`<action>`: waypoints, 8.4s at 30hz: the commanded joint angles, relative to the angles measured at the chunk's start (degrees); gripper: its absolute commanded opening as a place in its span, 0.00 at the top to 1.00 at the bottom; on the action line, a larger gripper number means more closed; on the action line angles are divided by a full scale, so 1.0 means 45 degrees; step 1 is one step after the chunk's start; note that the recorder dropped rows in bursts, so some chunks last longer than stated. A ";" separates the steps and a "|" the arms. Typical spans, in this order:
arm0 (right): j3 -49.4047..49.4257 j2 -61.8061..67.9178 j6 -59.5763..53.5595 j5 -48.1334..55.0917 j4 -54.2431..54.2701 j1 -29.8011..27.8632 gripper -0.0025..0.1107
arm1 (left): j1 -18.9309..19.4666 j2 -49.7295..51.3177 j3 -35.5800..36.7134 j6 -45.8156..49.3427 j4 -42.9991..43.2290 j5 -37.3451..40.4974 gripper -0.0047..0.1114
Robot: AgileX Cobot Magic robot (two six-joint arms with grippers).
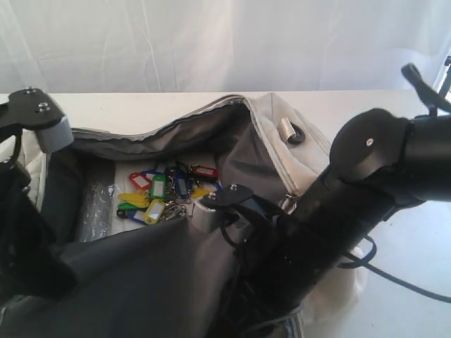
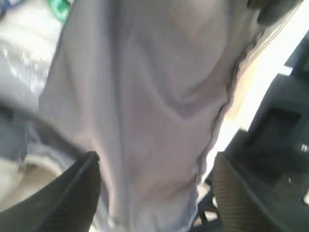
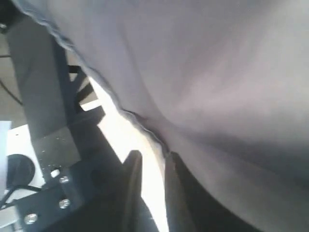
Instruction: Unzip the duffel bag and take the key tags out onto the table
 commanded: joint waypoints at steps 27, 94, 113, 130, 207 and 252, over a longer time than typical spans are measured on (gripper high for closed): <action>-0.1710 -0.2492 0.1048 0.1061 -0.0494 0.0043 0.83 | 0.0016 0.3464 0.0800 0.5022 -0.2737 -0.1115 0.80; -1.2064 0.8382 0.5744 -0.0472 -0.9238 0.0117 0.37 | 0.0016 -0.6172 0.4457 -0.3728 0.3553 -0.2549 0.96; -1.2524 0.9395 0.4961 0.2028 -1.0362 0.0734 0.98 | 0.0016 -0.6172 0.4457 -0.3728 0.3542 -0.2549 0.96; -1.3583 0.7411 0.5926 0.1463 -1.0773 0.0706 0.98 | 0.0016 -0.6172 0.4457 -0.3639 0.3545 -0.2630 0.96; -0.7321 -0.3616 0.6228 0.0011 -1.0608 -0.6433 0.98 | 0.0016 -0.6172 0.4457 -0.3611 0.3545 -0.3200 0.96; -0.1536 0.3464 0.6188 -0.3940 -0.7109 -0.9321 0.86 | 0.0016 -0.6172 0.4457 -0.3611 0.3495 -0.3228 0.96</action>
